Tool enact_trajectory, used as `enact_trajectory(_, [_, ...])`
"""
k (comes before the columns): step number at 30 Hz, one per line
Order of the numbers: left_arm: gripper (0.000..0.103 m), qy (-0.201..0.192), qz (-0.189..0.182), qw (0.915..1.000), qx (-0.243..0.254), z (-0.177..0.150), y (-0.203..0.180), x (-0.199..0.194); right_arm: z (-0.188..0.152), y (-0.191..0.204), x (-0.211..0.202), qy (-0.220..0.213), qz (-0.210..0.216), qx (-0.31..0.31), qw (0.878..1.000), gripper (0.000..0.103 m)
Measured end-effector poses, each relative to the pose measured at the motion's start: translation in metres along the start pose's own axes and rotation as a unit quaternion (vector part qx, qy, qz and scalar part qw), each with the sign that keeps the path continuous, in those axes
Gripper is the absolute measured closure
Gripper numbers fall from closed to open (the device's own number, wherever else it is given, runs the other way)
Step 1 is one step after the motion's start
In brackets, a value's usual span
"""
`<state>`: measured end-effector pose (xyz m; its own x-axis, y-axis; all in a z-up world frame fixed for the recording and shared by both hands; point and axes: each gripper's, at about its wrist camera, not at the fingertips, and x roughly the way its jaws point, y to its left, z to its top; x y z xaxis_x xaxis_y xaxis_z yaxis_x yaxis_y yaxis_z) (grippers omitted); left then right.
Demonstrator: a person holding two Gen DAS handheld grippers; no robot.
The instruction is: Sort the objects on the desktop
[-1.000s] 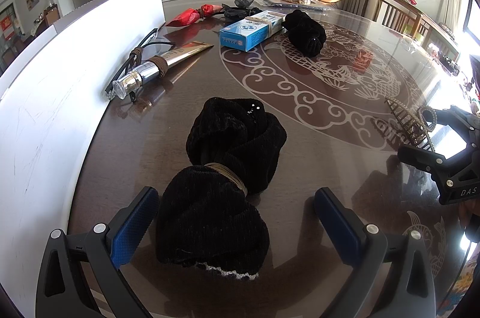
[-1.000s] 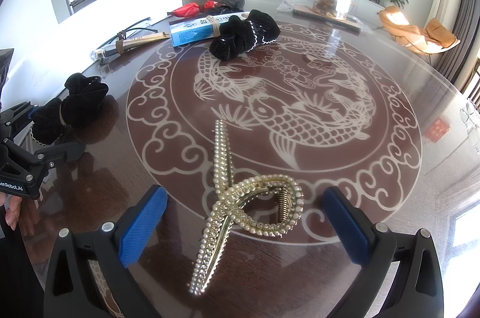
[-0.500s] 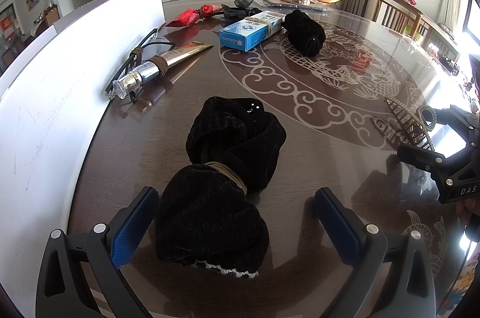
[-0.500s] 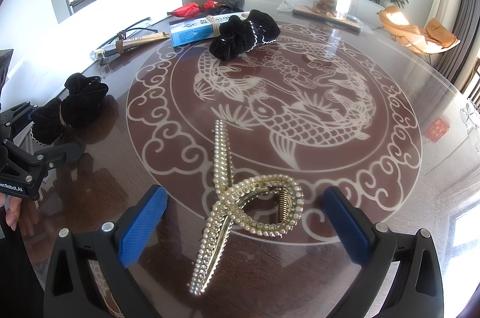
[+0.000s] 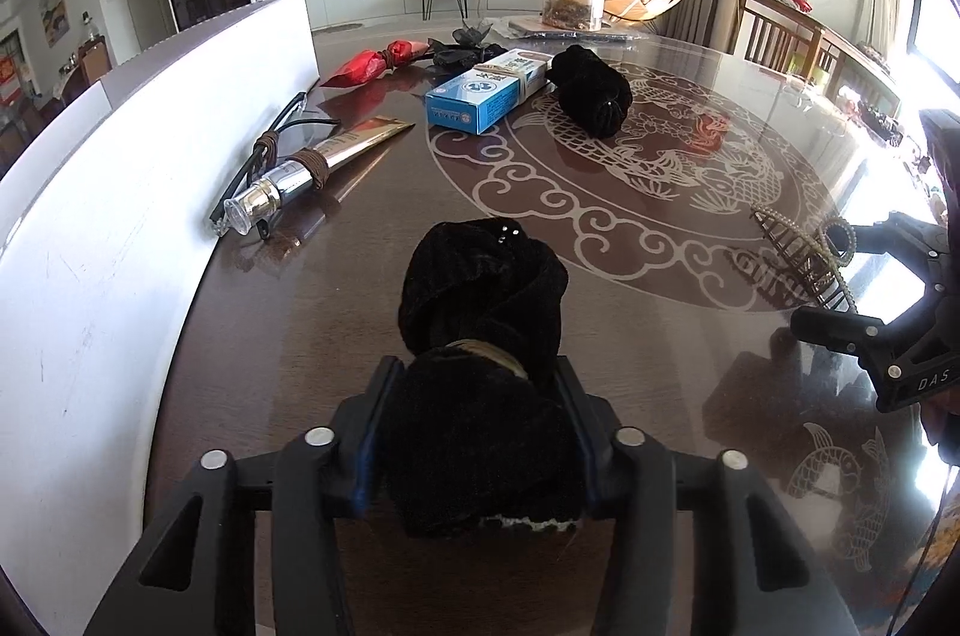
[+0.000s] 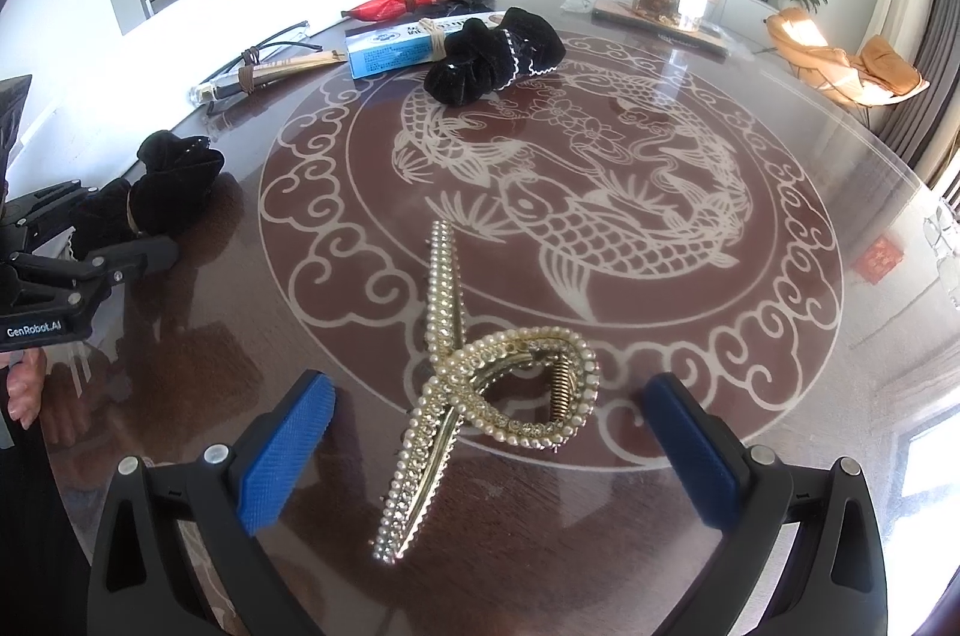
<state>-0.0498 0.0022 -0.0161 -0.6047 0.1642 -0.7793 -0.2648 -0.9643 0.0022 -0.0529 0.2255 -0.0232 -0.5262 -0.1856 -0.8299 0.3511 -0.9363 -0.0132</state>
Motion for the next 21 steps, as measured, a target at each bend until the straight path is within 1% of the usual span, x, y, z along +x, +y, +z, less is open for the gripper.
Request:
enact_trajectory(1, [0.067, -0.003, 0.001, 1.0000, -0.003, -0.002, 0.001, -0.002, -0.001, 0.001, -0.001, 0.000, -0.003, 0.003, 1.000, 0.000])
enact_trajectory(2, [0.068, -0.007, -0.005, 0.9999, -0.007, -0.004, 0.002, -0.004, -0.002, 0.001, -0.003, -0.004, -0.004, 0.004, 1.000, 0.009])
enact_trajectory(3, [0.069, -0.010, -0.011, 0.9998, -0.014, -0.008, 0.004, -0.007, -0.002, 0.003, -0.007, -0.014, -0.004, 0.001, 1.000, 0.032])
enact_trajectory(5, [0.069, -0.012, -0.020, 0.9992, -0.031, -0.015, 0.010, -0.013, -0.001, 0.006, -0.014, -0.027, -0.019, -0.009, 0.999, 0.057])
enact_trajectory(6, [0.069, -0.011, -0.025, 0.9988, -0.040, -0.018, 0.013, -0.016, 0.000, 0.009, -0.016, -0.029, -0.028, -0.014, 0.999, 0.059])
enact_trajectory(7, [0.069, -0.011, -0.029, 0.9984, -0.047, -0.021, 0.015, -0.019, 0.000, 0.011, -0.017, -0.028, -0.028, -0.016, 0.999, 0.059])
enact_trajectory(9, [0.069, -0.018, -0.034, 0.9977, -0.055, -0.023, 0.018, -0.029, 0.001, 0.012, -0.021, -0.032, -0.018, -0.012, 0.999, 0.059])
enact_trajectory(12, [0.069, -0.038, -0.041, 0.9962, -0.067, -0.027, 0.019, -0.048, 0.001, 0.014, -0.033, -0.048, -0.007, -0.003, 0.999, 0.059])
enact_trajectory(15, [0.069, -0.053, -0.051, 0.9931, -0.091, -0.027, 0.020, -0.070, 0.008, 0.022, -0.048, -0.064, 0.008, -0.006, 0.998, 0.059])
enact_trajectory(18, [0.069, -0.084, -0.067, 0.9872, -0.118, -0.022, 0.028, -0.104, 0.026, 0.036, -0.063, -0.084, 0.022, -0.024, 0.996, 0.059])
enact_trajectory(21, [0.069, -0.127, -0.054, 0.9816, -0.133, -0.009, 0.048, -0.146, 0.057, 0.059, -0.077, -0.110, 0.048, -0.040, 0.992, 0.059])
